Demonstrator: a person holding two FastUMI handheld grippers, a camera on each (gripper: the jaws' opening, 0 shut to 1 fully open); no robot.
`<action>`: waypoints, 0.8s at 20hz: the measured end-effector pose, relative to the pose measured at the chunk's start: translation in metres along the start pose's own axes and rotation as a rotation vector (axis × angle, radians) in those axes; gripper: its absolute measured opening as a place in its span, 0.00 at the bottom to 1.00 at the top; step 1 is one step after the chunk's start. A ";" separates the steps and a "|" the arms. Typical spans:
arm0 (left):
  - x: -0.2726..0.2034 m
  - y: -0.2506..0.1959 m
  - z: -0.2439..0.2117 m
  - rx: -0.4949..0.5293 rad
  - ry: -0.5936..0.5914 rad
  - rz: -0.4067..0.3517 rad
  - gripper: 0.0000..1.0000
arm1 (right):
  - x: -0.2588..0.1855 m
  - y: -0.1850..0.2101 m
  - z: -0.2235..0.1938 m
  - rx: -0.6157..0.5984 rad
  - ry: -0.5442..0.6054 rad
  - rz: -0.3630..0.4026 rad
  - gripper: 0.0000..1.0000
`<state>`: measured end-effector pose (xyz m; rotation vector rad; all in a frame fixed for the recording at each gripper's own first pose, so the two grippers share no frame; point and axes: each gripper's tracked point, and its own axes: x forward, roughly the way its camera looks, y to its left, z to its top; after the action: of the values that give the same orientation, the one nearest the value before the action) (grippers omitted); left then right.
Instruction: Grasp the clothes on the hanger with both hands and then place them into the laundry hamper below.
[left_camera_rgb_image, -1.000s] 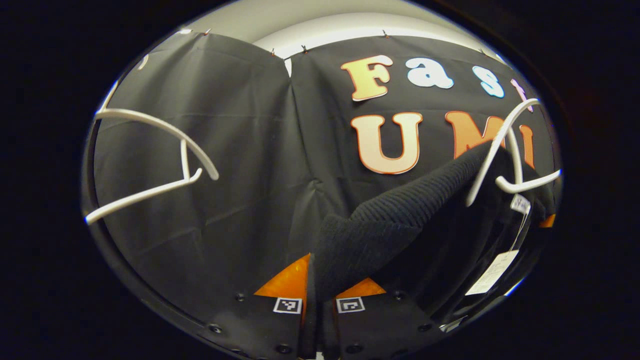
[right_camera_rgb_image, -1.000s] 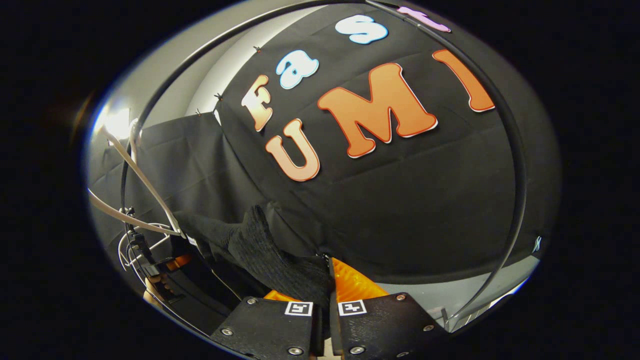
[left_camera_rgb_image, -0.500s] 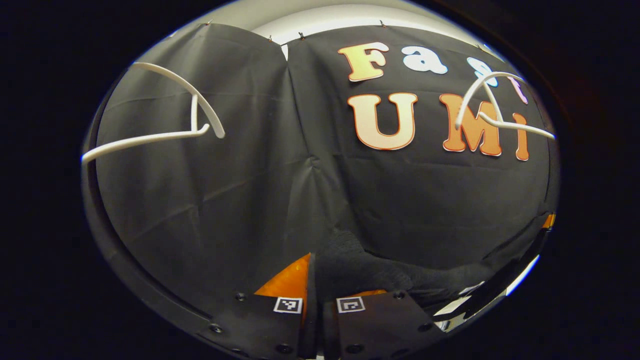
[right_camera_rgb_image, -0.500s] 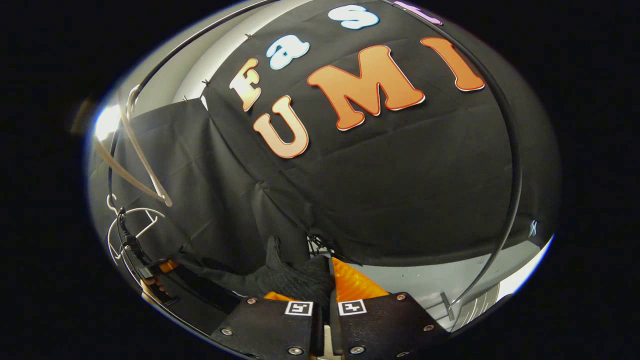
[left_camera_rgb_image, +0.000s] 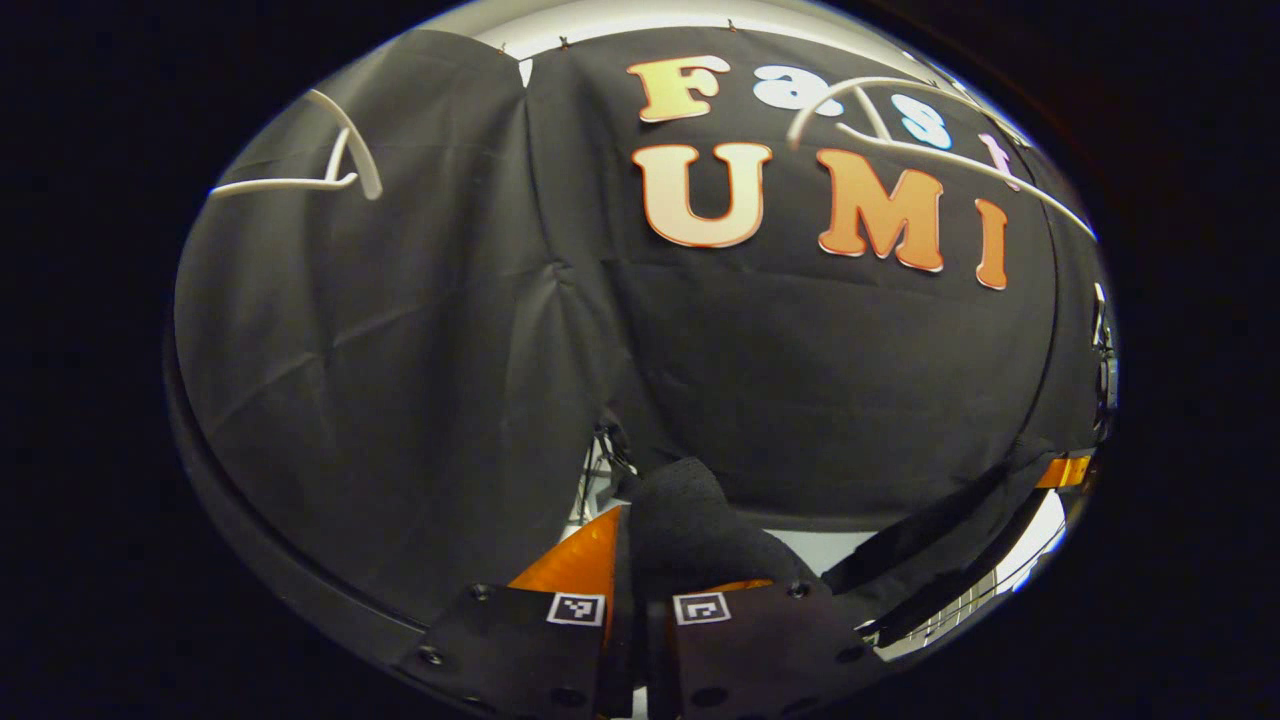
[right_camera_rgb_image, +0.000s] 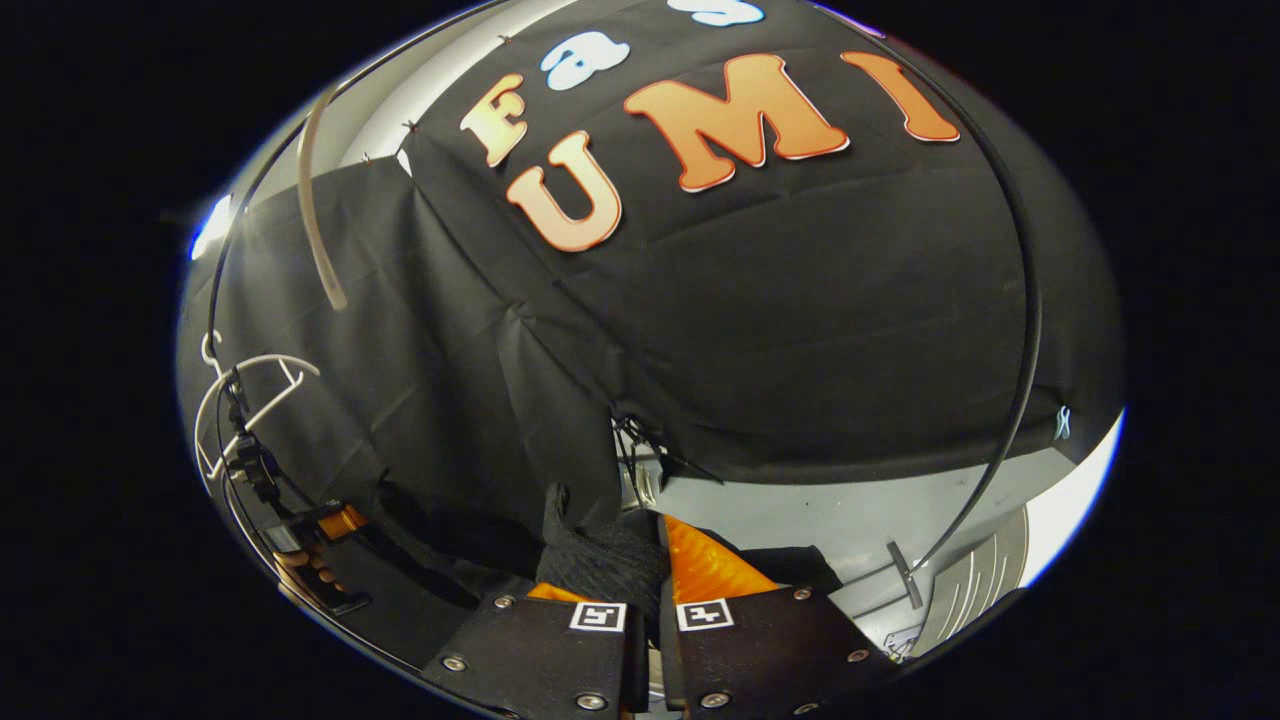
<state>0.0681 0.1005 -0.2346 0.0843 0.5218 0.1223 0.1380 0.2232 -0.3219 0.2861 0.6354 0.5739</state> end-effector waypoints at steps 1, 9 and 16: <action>0.004 -0.010 -0.007 0.008 0.016 -0.020 0.11 | 0.006 0.003 -0.011 -0.003 0.018 -0.004 0.05; 0.015 -0.065 -0.091 0.017 0.191 -0.150 0.11 | 0.037 -0.005 -0.099 -0.026 0.152 -0.117 0.05; 0.030 -0.098 -0.172 0.025 0.369 -0.205 0.12 | 0.047 -0.035 -0.163 0.009 0.249 -0.231 0.06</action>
<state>0.0172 0.0163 -0.4087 0.0317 0.8972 -0.0715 0.0809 0.2351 -0.4851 0.1468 0.8981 0.3864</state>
